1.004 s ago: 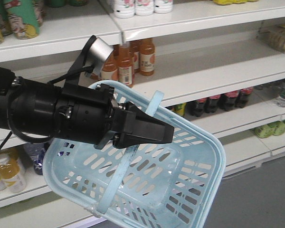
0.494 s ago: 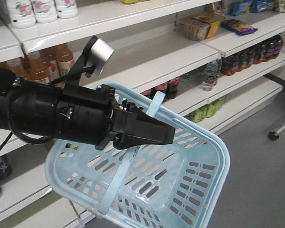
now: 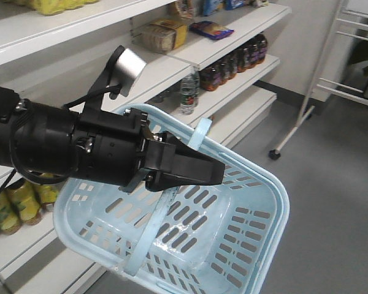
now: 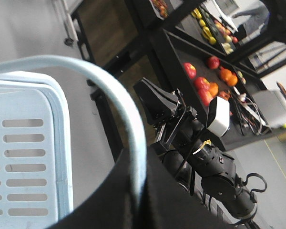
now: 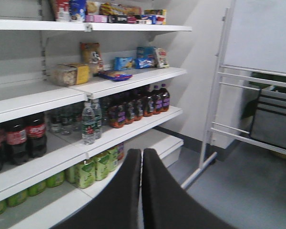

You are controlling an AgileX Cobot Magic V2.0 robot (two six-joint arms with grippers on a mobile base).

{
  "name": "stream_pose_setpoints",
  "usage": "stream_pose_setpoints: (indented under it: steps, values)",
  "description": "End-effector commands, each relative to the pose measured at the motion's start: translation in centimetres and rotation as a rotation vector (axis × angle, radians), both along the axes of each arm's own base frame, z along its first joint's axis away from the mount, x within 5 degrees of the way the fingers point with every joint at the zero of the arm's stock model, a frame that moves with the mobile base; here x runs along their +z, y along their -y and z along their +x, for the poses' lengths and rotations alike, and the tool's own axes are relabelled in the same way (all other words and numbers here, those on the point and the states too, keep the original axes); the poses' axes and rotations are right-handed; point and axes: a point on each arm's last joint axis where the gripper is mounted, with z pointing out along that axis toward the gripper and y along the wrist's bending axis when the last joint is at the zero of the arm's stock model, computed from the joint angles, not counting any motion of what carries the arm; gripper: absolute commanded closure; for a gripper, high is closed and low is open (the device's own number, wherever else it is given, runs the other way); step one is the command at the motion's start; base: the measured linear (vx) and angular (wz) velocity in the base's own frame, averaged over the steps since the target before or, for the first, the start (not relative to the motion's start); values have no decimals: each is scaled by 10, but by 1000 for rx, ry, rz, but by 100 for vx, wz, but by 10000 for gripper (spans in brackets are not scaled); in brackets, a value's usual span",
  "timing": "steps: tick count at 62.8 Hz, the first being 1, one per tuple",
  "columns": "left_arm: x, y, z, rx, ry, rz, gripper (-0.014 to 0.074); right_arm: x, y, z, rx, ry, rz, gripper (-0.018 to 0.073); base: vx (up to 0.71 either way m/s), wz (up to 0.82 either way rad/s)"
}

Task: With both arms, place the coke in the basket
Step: 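Turn the base away from the shelf carrying the basket in the left gripper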

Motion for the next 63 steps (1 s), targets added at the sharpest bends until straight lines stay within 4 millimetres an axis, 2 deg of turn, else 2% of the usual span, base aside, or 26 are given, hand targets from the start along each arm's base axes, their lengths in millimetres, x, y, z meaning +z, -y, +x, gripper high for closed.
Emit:
stream_pose_setpoints:
  steps: [1,63]
  values:
    - [24,-2,-9,2,24,-98,603,4,0,-1,1,77,-14,565,9,-61]
    - [24,-2,-9,3,24,-98,603,4,0,-1,1,77,-14,565,8,-60]
